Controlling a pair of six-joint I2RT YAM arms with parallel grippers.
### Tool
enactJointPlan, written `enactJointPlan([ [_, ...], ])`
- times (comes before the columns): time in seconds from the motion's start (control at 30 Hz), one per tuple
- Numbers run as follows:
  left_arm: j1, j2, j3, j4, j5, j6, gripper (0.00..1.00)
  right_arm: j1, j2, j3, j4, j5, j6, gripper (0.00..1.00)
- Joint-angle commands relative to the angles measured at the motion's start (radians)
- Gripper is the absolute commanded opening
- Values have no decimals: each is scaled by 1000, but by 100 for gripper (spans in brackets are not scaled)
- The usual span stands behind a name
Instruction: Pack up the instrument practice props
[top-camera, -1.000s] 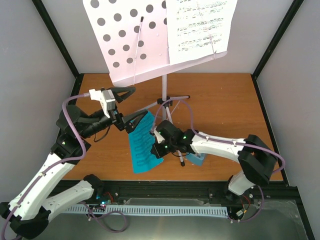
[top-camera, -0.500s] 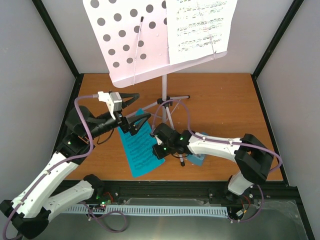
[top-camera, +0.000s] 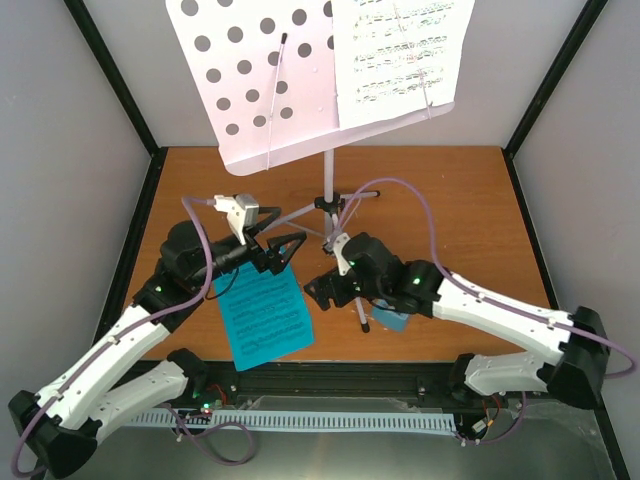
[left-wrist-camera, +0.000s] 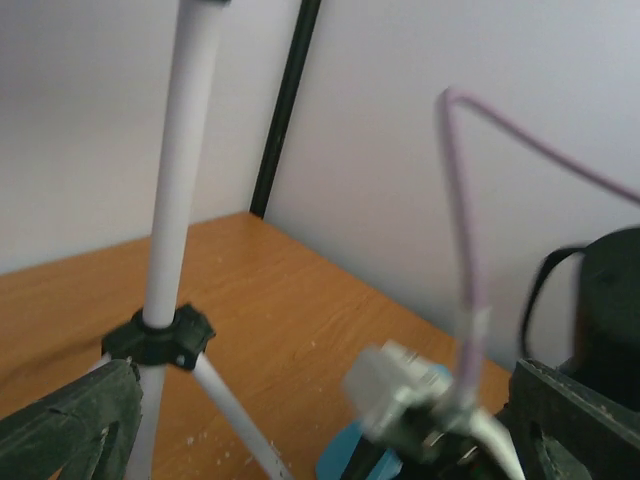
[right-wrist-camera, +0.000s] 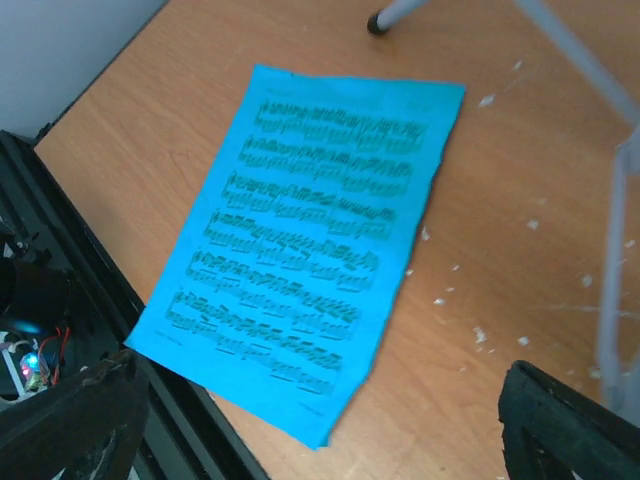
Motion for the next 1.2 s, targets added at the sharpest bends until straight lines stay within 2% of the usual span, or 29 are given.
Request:
enactJointPlan([
  [0.0,-6,-20,-54,56,-41,-122,99,-31,-98,-6,-28,100,-21,96],
  [0.2,-6,28,-138,121,-90,-312,99,-160,-216,-23,-41,141,-53,100],
  [0.43,-6,194,-156,182,-42,-471,99,-369,-318,-45,-25,93,-99,100],
  [0.57,-7,286,-162,294,31,-513,99,-465,-332,-87,10,75,-111,100],
  [0.67,-8,378,-114,325,84,-510,98,-547,-332,-124,46,7,-92,100],
  [0.8,-29,525,10,279,135,-469,94,-619,-338,-170,81,-64,-76,100],
  [1.03,-123,654,146,138,-48,-367,90,-674,-392,-221,67,-84,-78,100],
  [1.17,-146,706,190,52,-145,-351,85,-687,-425,-247,62,-82,-70,100],
])
